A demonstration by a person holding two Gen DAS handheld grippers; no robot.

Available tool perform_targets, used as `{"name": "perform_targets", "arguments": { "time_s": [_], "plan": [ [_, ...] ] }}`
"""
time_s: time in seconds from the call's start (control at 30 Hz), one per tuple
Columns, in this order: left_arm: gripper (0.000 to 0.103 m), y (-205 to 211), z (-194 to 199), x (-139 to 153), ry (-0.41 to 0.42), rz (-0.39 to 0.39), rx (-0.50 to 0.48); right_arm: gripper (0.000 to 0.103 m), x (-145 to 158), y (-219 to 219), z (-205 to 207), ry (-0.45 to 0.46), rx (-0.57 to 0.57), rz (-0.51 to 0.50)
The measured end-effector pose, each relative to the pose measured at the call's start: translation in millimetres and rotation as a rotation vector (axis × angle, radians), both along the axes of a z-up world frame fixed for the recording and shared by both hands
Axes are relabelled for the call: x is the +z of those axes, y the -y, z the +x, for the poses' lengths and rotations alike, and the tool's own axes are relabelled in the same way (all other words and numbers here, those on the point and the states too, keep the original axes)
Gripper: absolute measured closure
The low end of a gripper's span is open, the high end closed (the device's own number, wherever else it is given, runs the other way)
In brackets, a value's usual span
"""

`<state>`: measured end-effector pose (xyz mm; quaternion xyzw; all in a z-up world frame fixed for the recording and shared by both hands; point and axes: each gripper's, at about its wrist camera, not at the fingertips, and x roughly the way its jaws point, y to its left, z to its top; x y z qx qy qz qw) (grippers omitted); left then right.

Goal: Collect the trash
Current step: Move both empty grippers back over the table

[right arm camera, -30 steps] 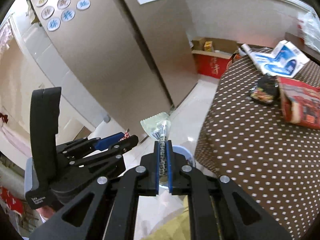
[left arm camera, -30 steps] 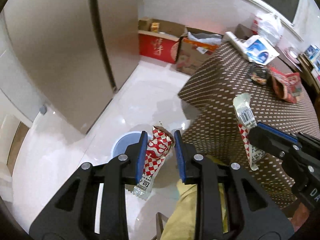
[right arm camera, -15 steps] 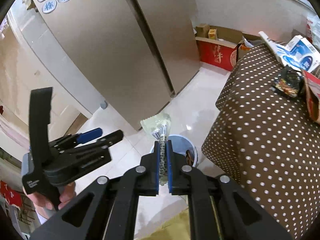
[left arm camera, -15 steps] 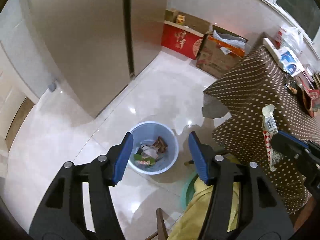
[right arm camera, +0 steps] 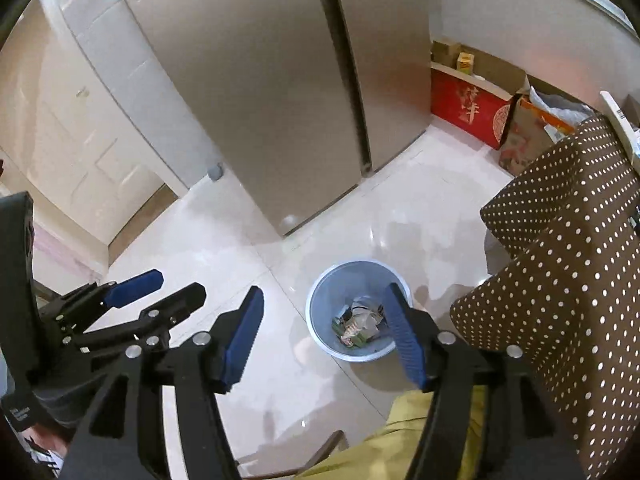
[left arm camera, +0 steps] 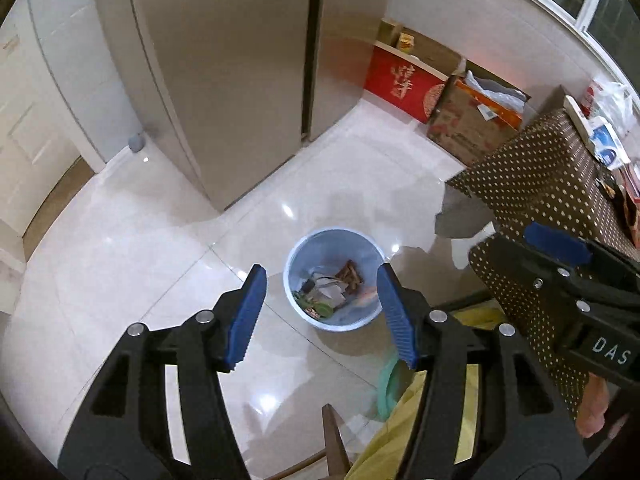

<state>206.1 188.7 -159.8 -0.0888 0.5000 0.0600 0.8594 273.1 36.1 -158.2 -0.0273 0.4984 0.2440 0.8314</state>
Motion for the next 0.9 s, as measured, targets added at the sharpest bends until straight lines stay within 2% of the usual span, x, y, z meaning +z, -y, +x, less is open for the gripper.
{"name": "perform_targets", "arguments": {
  "time_s": [0.13, 0.23, 0.43, 0.6, 0.9],
  "plan": [
    [0.046, 8, -2, -1, -0.001, 0.004, -0.025, 0.041, 3, 7, -6, 0.004, -0.018, -0.013],
    [0.046, 18, -3, 1, 0.002, 0.005, -0.056, 0.039, 13, 22, -12, 0.002, -0.048, 0.031],
    [0.046, 46, -3, 21, 0.059, 0.033, -0.103, 0.033, 48, 54, -27, 0.089, -0.1, 0.086],
    [0.046, 72, 1, 36, 0.098, 0.018, -0.164, 0.028, 71, 83, -40, 0.153, -0.156, 0.103],
    [0.04, 132, 10, 57, 0.14, -0.026, -0.311, 0.022, 89, 151, -51, 0.22, -0.317, 0.082]
  ]
}}
